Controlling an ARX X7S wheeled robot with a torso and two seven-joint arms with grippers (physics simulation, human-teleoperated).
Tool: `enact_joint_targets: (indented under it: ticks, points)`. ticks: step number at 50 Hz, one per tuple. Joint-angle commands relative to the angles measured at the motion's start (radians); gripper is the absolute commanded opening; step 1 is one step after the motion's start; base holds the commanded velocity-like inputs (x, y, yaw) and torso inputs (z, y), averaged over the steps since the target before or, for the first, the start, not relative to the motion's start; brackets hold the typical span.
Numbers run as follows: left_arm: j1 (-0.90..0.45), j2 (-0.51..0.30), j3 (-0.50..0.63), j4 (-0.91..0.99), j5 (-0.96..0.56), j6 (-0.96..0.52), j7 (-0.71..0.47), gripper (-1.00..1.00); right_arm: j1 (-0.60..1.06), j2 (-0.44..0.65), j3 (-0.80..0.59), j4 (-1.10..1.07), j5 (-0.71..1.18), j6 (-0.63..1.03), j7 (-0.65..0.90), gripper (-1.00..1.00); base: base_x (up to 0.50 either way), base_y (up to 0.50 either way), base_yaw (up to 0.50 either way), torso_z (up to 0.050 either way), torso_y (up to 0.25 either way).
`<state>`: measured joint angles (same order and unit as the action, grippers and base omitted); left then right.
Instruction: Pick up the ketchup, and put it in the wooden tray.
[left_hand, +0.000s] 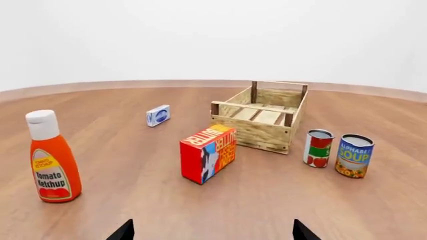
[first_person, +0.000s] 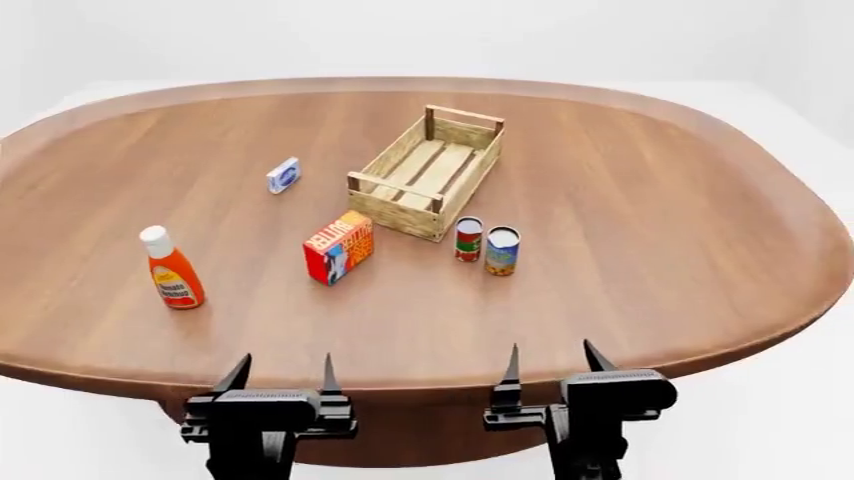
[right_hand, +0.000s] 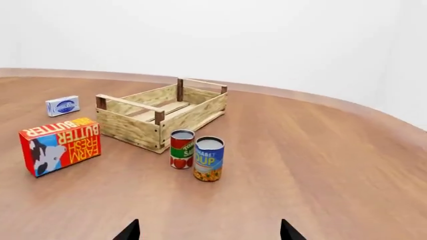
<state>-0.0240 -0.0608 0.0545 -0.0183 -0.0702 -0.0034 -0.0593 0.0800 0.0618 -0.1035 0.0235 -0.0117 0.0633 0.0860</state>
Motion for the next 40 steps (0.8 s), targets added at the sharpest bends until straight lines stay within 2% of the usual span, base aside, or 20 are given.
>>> enact_joint_targets:
  ticks: [1,10,21,40]
  points:
    - [-0.024,-0.017,0.011,0.001,-0.027,-0.014,-0.019,1.00,0.045,0.024,-0.026,0.006,0.003,0.028,0.010,1.00,0.00,-0.50,0.00,0.000,0.000]
    - [-0.053,-0.022,0.011,-0.015,-0.021,-0.035,-0.061,1.00,0.070,0.039,-0.037,0.009,0.013,0.037,0.015,1.00,0.00,-0.50,0.00,0.000,0.000]
    - [-0.105,-0.042,0.019,0.009,-0.057,-0.081,-0.057,1.00,0.127,0.059,-0.049,0.008,0.013,0.078,0.019,1.00,0.00,-0.49,0.00,0.000,0.000]
    - [-0.359,-0.103,0.041,-0.055,-0.052,-0.230,-0.046,1.00,0.291,0.113,-0.059,-0.052,0.049,0.298,-0.035,1.00,0.00,-0.01,0.00,0.000,0.000]
